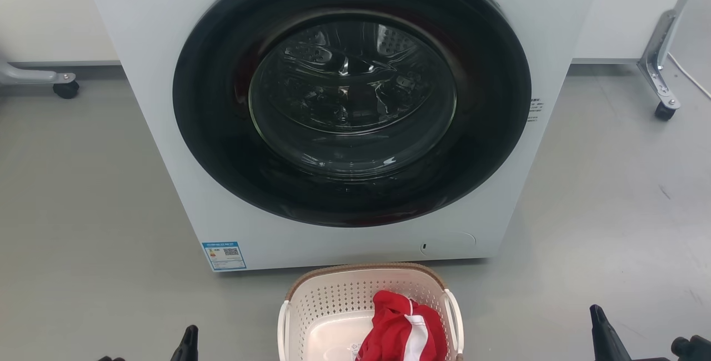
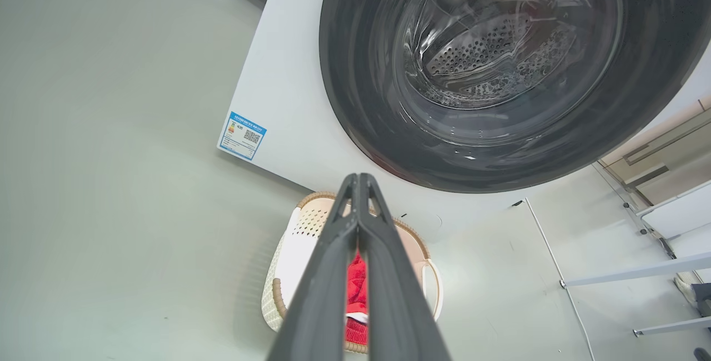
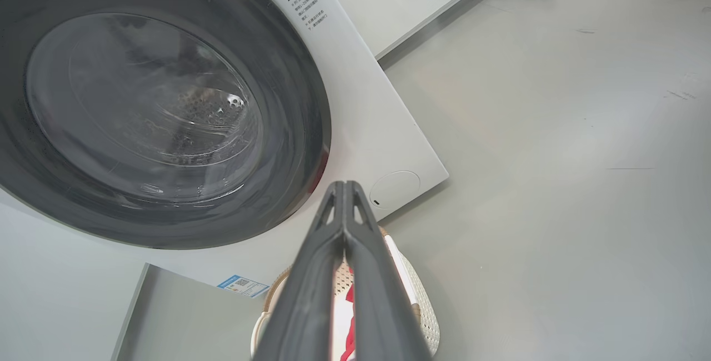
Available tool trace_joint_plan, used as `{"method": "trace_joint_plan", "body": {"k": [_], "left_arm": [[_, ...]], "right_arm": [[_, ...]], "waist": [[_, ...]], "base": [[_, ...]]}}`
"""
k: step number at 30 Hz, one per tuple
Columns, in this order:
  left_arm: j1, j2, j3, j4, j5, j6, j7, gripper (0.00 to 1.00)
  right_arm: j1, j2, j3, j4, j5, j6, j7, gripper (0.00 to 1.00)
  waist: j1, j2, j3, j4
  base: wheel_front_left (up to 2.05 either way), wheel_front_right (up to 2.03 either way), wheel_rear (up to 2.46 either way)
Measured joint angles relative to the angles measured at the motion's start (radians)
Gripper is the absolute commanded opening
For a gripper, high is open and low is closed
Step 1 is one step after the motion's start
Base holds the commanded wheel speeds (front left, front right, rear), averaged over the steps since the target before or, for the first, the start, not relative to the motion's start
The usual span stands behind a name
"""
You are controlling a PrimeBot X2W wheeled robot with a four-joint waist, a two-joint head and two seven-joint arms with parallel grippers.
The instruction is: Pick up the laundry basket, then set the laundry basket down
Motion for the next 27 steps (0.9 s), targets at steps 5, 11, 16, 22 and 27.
{"method": "trace_joint_plan", "body": {"k": [5,11,16,22,27], "left_arm": [[-0.018,-0.004,0.016,0.011,-0.063,-0.017,0.01,0.0],[-0.022,-0.013,0.038,0.026,-0.137,-0.032,0.022,0.0],[-0.04,-0.021,0.052,0.038,-0.2,-0.044,0.031,0.0],[-0.046,-0.029,0.073,0.053,-0.273,-0.056,0.044,0.0],[-0.061,-0.033,0.088,0.065,-0.337,-0.071,0.053,0.0]], "right_arm": [[-0.016,0.011,-0.024,0.004,0.061,0.013,0.017,0.0],[-0.016,0.023,-0.052,0.012,0.131,0.029,0.04,0.0],[-0.018,0.035,-0.075,0.016,0.192,0.039,0.056,0.0],[-0.024,0.048,-0.102,0.021,0.264,0.056,0.078,0.0],[-0.037,0.058,-0.124,0.023,0.324,0.067,0.093,0.0]], "waist": [[0.0,0.0,-0.001,0.001],[0.0,0.0,-0.001,0.001],[0.0,0.0,-0.002,0.002],[0.0,0.0,-0.002,0.003],[0.0,0.0,-0.003,0.003]], "base": [[0.0,0.0,0.0],[0.0,0.0,0.0],[0.0,0.0,0.0],[0.0,0.0,0.0],[0.0,0.0,0.0]]}}
